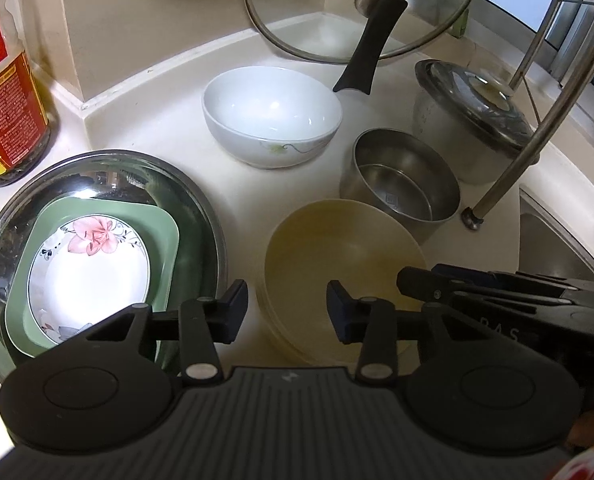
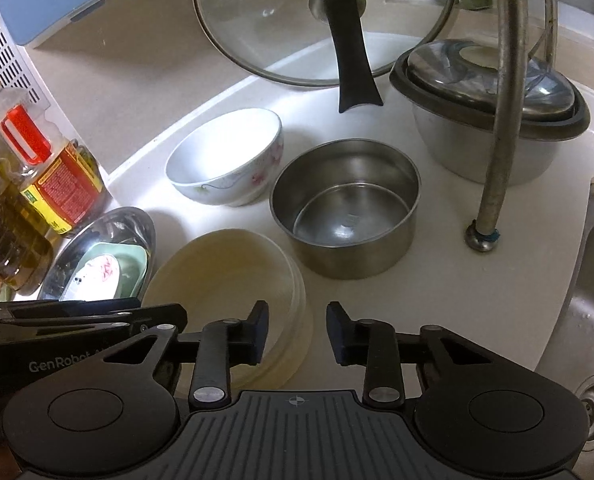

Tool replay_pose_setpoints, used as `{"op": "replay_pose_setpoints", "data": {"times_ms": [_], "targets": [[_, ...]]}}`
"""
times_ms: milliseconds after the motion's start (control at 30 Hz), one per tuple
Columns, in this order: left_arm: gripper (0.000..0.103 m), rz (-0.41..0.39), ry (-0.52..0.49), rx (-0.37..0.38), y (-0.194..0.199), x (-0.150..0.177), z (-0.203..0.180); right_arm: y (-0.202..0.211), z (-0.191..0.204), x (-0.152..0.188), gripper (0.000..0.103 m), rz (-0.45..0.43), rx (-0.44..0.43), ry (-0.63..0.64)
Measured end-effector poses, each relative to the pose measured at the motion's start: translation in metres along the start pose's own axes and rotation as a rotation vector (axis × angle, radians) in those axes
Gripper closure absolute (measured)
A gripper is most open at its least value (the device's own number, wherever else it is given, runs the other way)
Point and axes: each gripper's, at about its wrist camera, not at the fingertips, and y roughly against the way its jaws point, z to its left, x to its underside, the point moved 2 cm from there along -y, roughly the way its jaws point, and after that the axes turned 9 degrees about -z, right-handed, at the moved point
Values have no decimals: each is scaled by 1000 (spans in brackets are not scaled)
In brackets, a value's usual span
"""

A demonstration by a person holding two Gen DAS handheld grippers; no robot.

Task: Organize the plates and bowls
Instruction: 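Close the right gripper on the cream bowl rim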

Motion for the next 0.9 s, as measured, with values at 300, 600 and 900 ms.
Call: {"op": "replay_pose_setpoints", "data": {"times_ms": [300,600,900], "targets": [[70,11,3,-3,-4,0,3,-10,0,0,77,13,13,0],[84,13,3,-4,-5,3,5,-13,0,1,88,16,9,-3],[86,-6,4,4,4,0,6,-7,3,-1,89,9,13,5]]}}
